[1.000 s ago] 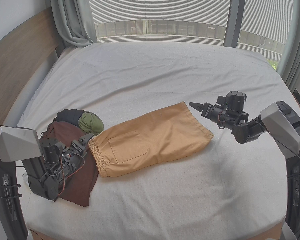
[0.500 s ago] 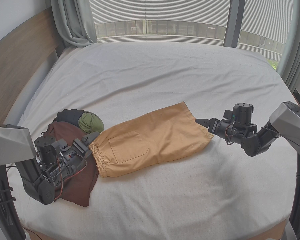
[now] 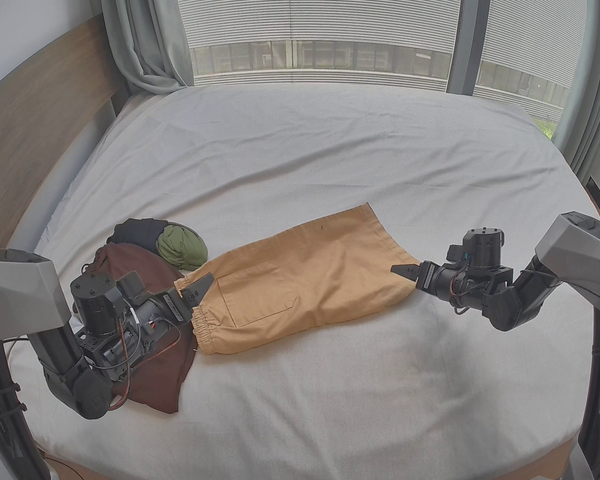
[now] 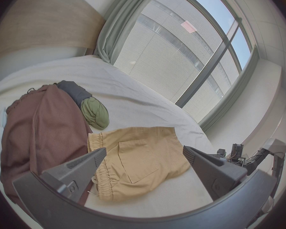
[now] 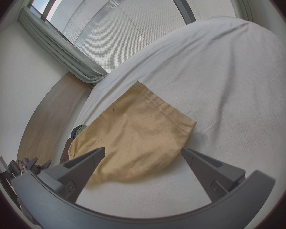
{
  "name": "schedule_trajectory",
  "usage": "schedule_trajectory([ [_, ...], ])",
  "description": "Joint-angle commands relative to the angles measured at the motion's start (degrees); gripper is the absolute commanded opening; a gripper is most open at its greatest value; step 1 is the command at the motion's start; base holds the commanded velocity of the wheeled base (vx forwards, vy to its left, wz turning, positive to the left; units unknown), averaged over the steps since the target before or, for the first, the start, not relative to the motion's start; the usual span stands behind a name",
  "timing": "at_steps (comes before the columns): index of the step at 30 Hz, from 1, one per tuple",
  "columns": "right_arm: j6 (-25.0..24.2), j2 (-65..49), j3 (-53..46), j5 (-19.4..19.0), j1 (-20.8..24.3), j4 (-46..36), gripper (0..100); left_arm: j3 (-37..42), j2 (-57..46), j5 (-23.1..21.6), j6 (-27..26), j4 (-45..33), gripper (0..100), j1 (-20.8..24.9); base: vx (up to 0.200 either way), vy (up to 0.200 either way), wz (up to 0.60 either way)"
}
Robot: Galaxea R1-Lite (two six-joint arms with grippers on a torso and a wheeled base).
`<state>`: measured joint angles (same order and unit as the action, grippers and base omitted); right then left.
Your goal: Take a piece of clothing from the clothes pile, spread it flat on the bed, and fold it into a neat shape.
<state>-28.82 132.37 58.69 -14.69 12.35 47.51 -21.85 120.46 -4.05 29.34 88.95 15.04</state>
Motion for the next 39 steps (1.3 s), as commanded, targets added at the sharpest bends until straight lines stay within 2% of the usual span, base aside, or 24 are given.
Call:
schedule_trajectory([
  [1, -0.54, 3.51, 0.38, 0.01, 0.75, 0.04, 100, -0.04, -0.4, 0.62, -1.31, 0.17, 100, 0.07, 0.0, 0.0, 0.0],
  [18, -0.54, 11.16, 7.23, 1.07, 1.54, -0.31, 100, 0.49, -0.31, 0.53, -1.31, 0.17, 100, -0.01, 0.0, 0.0, 0.0],
  [26, -0.8, 13.71, 11.28, 1.07, 4.35, -0.4, 100, 0.49, -0.13, 0.53, -1.22, 0.17, 100, -0.01, 0.0, 0.0, 0.0],
  [32, -3.09, 16.78, 13.91, 1.07, 6.28, 0.13, 100, 0.58, 0.04, 0.53, -1.13, 0.17, 100, 0.07, 0.0, 0.0, 0.0],
  [39, -3.53, 19.33, 15.67, 1.07, 6.9, 1.71, 100, 0.4, 0.83, 0.53, -1.04, 0.17, 100, 0.07, 0.0, 0.0, 0.0],
])
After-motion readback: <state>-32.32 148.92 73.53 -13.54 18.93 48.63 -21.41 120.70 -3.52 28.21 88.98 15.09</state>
